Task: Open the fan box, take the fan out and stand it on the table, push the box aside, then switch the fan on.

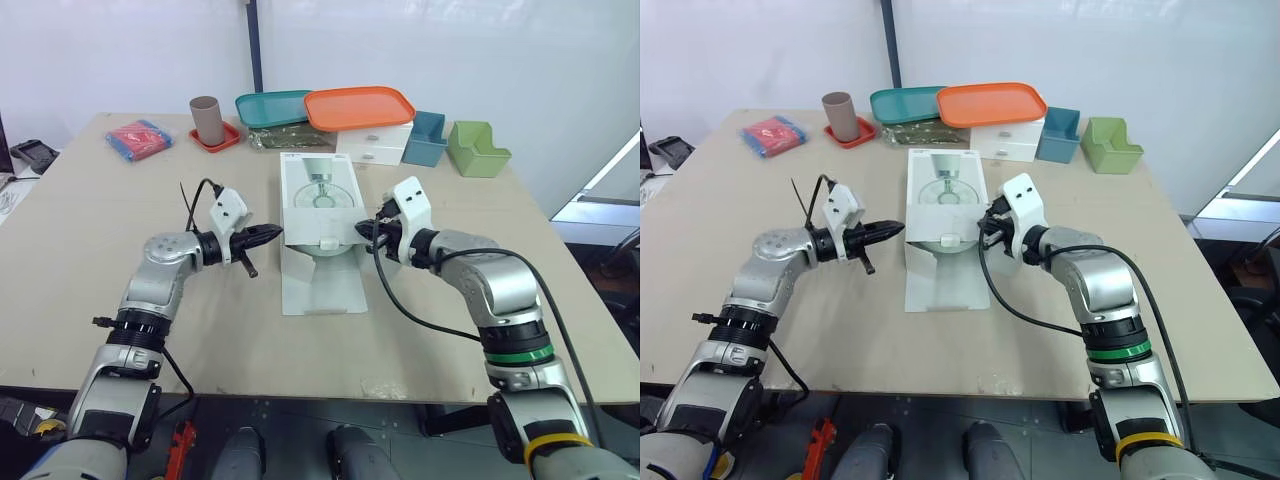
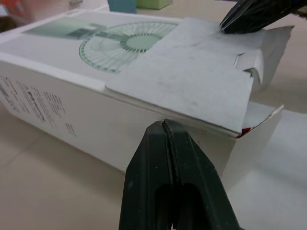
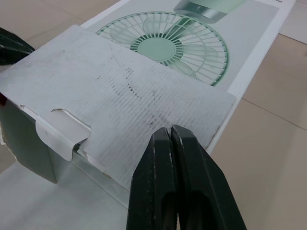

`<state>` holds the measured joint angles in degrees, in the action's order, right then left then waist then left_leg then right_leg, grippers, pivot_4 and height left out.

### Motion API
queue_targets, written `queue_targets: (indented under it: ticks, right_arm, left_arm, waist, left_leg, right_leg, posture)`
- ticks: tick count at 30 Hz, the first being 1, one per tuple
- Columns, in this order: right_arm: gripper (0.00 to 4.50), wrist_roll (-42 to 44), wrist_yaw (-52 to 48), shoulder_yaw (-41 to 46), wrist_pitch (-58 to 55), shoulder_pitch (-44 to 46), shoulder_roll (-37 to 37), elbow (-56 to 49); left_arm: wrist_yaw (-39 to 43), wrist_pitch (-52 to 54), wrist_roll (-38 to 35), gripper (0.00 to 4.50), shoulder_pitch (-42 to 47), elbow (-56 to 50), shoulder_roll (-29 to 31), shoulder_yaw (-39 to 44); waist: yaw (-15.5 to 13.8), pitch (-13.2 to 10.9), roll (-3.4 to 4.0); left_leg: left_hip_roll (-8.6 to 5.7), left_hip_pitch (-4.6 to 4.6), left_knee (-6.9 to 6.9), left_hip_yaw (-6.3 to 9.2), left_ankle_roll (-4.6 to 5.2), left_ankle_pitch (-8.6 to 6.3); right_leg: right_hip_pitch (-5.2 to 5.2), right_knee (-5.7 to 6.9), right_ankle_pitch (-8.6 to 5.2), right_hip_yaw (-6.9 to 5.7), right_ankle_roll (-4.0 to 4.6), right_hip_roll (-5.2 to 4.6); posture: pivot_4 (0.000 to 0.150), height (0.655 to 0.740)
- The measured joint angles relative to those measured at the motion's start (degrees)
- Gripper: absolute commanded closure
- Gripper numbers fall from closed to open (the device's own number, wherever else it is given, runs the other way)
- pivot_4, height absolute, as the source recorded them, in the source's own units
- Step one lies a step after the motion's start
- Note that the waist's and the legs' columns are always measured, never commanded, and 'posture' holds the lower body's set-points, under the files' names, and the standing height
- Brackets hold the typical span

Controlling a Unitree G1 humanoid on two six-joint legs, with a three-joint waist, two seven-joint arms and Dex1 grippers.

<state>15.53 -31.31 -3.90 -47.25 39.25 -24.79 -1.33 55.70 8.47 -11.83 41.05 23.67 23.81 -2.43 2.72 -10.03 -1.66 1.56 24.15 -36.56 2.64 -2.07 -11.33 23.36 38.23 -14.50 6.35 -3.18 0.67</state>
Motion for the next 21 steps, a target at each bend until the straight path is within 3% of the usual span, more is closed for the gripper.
queue_targets:
  ticks: [7, 21]
  right_arm:
    - [4.46, 0.0, 0.3, -0.4, 0.2, -0.1, 0.3, -0.4]
    - [4.46, 0.0, 2.5, 0.2, -0.4, -0.2, 2.2, -1.0]
  left_arm:
    - [7.8, 4.6, -3.3, 4.5, 1.1, -11.6, 0.2, -4.6]
    - [7.3, 2.5, 6.5, 4.5, 5.9, -5.3, -1.0, -13.3]
  waist:
    - [0.0, 0.0, 0.0]
    - [0.1, 0.0, 0.01]
  left_leg:
    - [0.0, -0.01, 0.0, 0.0, 0.0, 0.0]
    - [0.01, 0.01, 0.01, 0.0, 0.01, 0.0]
  right_leg:
    - [0.0, 0.0, 0.0, 0.0, 0.0, 0.0]
    - [0.04, 0.0, -0.02, 0.01, 0.01, 0.04]
  posture:
    - [0.15, 0.74]
    - [0.15, 0.74]
